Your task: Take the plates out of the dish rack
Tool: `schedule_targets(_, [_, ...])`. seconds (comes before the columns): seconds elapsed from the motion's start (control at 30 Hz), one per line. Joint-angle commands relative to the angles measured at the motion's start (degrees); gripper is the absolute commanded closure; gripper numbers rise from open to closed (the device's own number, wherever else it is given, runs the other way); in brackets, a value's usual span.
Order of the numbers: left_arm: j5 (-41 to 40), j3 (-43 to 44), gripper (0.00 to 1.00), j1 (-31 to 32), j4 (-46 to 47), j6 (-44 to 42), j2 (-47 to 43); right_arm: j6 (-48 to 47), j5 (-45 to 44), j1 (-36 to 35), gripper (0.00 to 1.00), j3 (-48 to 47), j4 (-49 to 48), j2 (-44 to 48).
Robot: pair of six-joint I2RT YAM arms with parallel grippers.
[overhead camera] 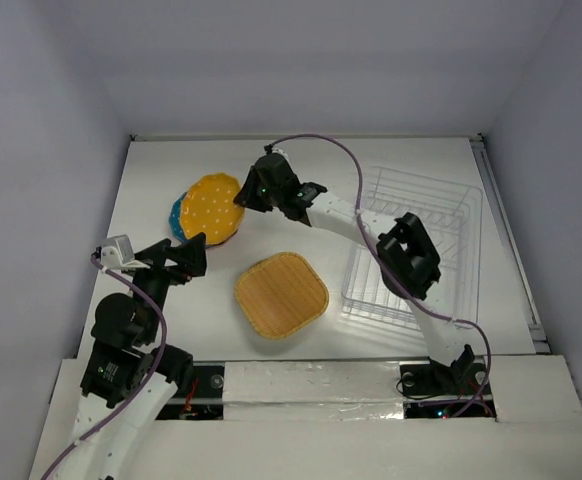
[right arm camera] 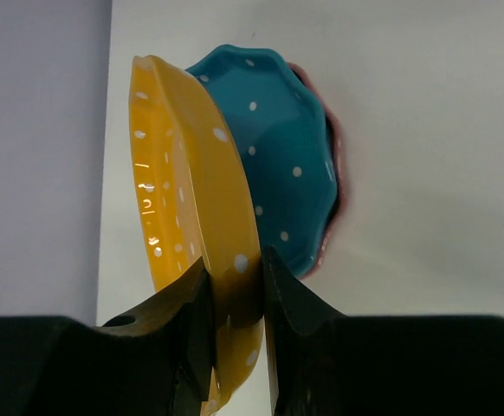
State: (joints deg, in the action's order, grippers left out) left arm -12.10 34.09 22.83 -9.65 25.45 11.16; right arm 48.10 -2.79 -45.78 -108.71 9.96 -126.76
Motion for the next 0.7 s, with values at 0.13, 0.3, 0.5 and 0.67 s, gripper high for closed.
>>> schedule_targets(0.13, [0.2, 1.1, 0.01, 0.4, 1.3, 0.3, 1.3, 10.1, 1.4, 0.1, 0.99, -11.9, -13.1, -4.3])
schedule_targets(0.3, [0.2, 1.1, 0.01, 0.4, 1.1, 0.5, 1.1, 12.0, 2.2, 0.1, 0.82, -12.4, -11.7, -7.4])
schedule_targets(0.5, [0.2, 1.0, 0.01, 0.4, 1.1, 0.6, 1.1, 9.8, 1.6, -1.0, 0.65, -12.7, -7.8, -7.9])
schedule_targets(0.67, [0.2, 1.1, 0.01, 0.4, 1.0, 0.6, 1.1, 6.6, 0.6, -1.5, 0.30, -13.2, -2.0, -7.0])
